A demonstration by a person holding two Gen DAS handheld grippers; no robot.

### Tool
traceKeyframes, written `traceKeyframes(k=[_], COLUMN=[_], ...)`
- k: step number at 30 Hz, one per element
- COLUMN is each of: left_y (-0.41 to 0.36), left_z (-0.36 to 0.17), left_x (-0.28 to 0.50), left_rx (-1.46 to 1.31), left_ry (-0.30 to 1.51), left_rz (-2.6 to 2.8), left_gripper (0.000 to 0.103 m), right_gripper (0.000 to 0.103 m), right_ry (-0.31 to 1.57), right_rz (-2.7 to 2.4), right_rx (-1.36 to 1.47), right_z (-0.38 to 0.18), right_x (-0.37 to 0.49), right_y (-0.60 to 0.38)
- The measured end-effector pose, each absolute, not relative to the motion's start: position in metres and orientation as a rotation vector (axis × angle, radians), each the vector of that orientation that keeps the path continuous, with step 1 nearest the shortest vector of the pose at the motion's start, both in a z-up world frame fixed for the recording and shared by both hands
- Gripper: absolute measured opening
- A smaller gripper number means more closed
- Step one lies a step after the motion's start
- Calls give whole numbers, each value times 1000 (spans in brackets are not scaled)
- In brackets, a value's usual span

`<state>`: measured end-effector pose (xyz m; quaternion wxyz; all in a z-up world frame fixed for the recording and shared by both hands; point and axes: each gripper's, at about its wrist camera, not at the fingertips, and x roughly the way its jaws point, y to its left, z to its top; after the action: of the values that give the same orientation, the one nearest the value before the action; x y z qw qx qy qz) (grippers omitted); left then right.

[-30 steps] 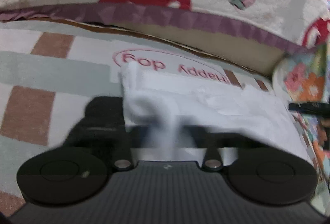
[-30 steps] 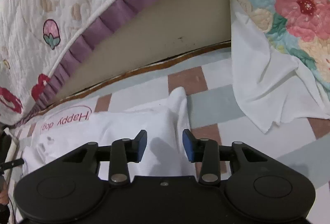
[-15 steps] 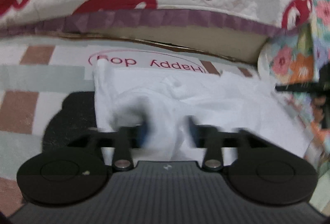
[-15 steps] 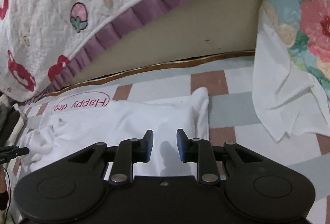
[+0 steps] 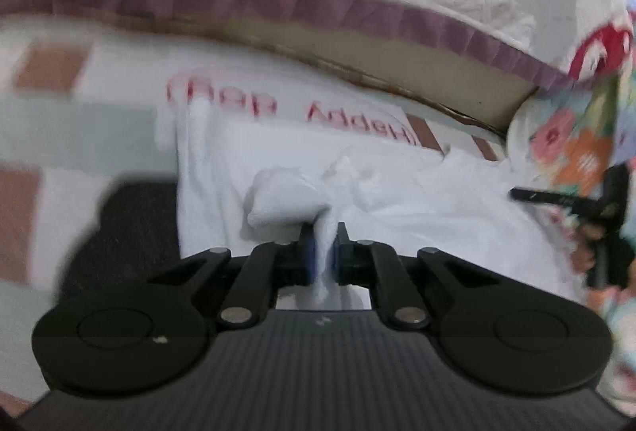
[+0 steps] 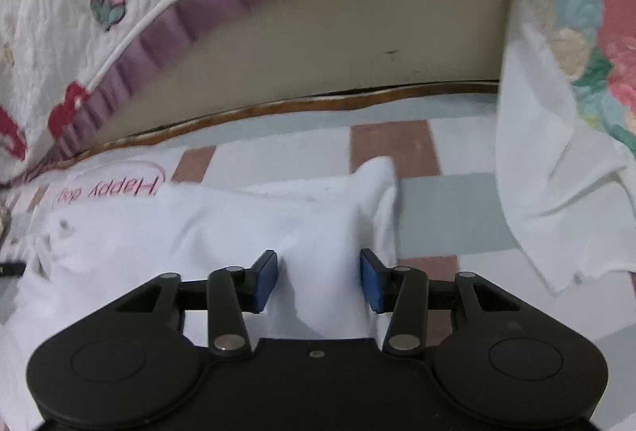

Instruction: Fold clothes

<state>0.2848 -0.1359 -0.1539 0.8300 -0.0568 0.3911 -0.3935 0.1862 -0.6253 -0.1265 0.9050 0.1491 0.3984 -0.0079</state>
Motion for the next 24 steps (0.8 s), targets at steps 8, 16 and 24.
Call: traceKeyframes(k=[8,16,24], left_y=[-125,-117,-143], left_z=[-154,-139,-120], left_x=[286,260,193], left_rx=[-87,-47,61], left_ry=[714,666,713], left_rz=[-637,-530,-742], left_gripper=[10,50,60], right_gripper=[7,48,54], right_ry=[571,565,507], right_rz=[-112,-337,-246], right_rx=[239,125,247], right_z=[-97,-96,-72], right_x=[157,148,105], right_y=[-631,-620,-574])
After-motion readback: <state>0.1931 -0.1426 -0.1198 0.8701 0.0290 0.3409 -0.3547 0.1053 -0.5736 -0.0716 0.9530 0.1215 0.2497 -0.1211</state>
